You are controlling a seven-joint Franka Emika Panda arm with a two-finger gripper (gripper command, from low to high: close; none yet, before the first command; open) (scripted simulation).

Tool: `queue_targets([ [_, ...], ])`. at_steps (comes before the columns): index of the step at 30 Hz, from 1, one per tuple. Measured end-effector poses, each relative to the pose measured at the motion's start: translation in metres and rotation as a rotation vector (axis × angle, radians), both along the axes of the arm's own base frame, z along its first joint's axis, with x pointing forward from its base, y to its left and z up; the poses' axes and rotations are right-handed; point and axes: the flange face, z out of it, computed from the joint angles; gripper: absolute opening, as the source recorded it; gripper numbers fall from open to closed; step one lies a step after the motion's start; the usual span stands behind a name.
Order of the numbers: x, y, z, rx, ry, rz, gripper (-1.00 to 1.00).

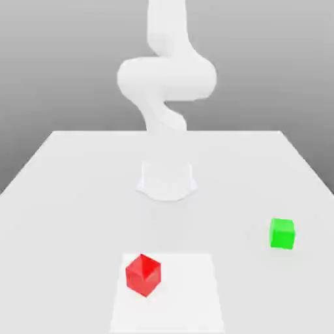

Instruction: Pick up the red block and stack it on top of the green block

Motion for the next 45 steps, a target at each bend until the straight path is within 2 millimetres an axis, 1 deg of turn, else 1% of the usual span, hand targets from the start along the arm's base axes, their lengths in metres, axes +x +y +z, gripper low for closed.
queue_targets([
  [2, 0.024, -0.007, -0.042, -0.013, 0.062, 0.078, 0.00],
  [5, 0.051, -0.012, -0.105, -0.036, 0.148, 0.189, 0.00],
  [8, 0.068, -0.013, -0.170, -0.067, 0.230, 0.296, 0.00],
  [11, 0.075, -0.012, -0.233, -0.106, 0.310, 0.402, 0.00],
  [14, 0.073, -0.012, -0.294, -0.152, 0.388, 0.505, 0.00],
  [17, 0.062, -0.013, -0.350, -0.208, 0.464, 0.605, 0.00],
  [20, 0.045, -0.019, -0.398, -0.270, 0.538, 0.703, 0.00],
  [23, 0.024, -0.029, -0.438, -0.341, 0.612, 0.797, 0.00],
  [25, 0.017, -0.034, -0.454, -0.371, 0.635, 0.831, 0.00],
  [31, 0.019, -0.034, -0.483, -0.390, 0.636, 0.848, 0.00],
  [36, 0.015, -0.033, -0.515, -0.383, 0.642, 0.848, 0.00],
  [37, 0.014, -0.033, -0.520, -0.380, 0.644, 0.848, -1.00],
  [42, 0.014, -0.033, -0.520, -0.378, 0.646, 0.848, -1.00],
  [43, 0.013, -0.033, -0.523, -0.377, 0.646, 0.848, -1.00],
  [45, 0.015, -0.033, -0.516, -0.381, 0.643, 0.849, -1.00],
])
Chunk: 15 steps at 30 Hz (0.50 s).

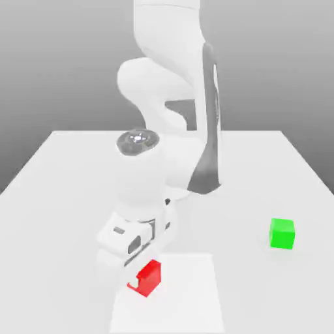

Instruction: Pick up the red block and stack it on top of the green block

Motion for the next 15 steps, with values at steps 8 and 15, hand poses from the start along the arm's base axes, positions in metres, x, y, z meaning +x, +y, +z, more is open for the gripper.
queue_targets([
  [8, 0.003, 0.000, 0.045, -0.002, -0.006, 0.002, -1.00],
  [15, -0.007, 0.085, 0.063, 0.021, 0.016, 0.262, -1.00],
])
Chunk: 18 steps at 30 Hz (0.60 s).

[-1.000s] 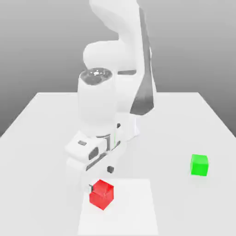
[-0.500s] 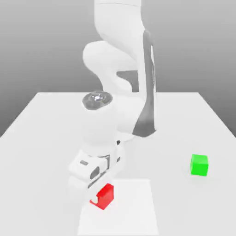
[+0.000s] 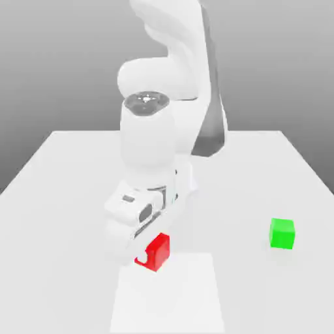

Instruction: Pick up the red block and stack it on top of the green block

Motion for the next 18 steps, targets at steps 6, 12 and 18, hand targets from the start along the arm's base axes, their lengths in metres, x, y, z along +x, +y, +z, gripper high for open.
queue_targets([
  [6, -0.045, 0.125, 0.012, 0.015, 0.007, 0.445, -1.00],
  [12, -0.116, 0.214, 0.029, 0.001, -0.011, 0.861, -1.00],
  [18, -0.143, 0.240, -0.006, -0.006, -0.020, 0.991, -1.00],
])
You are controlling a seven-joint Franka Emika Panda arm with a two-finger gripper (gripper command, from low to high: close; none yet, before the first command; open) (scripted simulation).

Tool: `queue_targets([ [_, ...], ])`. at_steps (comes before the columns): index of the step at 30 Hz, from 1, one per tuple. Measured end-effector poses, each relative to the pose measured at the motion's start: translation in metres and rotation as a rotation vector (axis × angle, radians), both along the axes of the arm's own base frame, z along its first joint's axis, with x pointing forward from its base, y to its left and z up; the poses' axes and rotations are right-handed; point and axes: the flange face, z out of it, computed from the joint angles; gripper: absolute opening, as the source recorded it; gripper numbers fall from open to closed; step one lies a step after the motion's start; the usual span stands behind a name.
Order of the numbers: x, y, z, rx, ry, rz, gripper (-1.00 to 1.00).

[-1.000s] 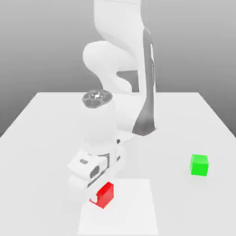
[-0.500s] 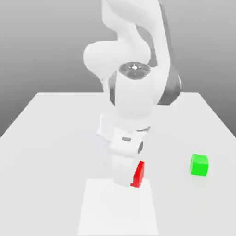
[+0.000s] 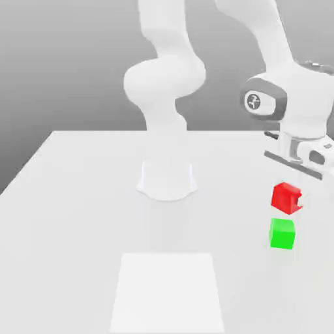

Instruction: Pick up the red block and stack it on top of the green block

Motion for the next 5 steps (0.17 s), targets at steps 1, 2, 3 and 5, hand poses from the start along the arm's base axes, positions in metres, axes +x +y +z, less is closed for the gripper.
queue_targets([
  [1, 0.000, 0.000, -0.010, 0.000, 0.000, 0.001, -1.00],
  [2, 0.000, -0.001, -0.019, -0.001, -0.001, -0.001, -1.00],
  [3, -0.001, -0.002, -0.024, -0.002, -0.001, -0.001, 1.00],
  [5, -0.001, -0.002, -0.024, -0.002, -0.001, -0.001, 1.00],
])
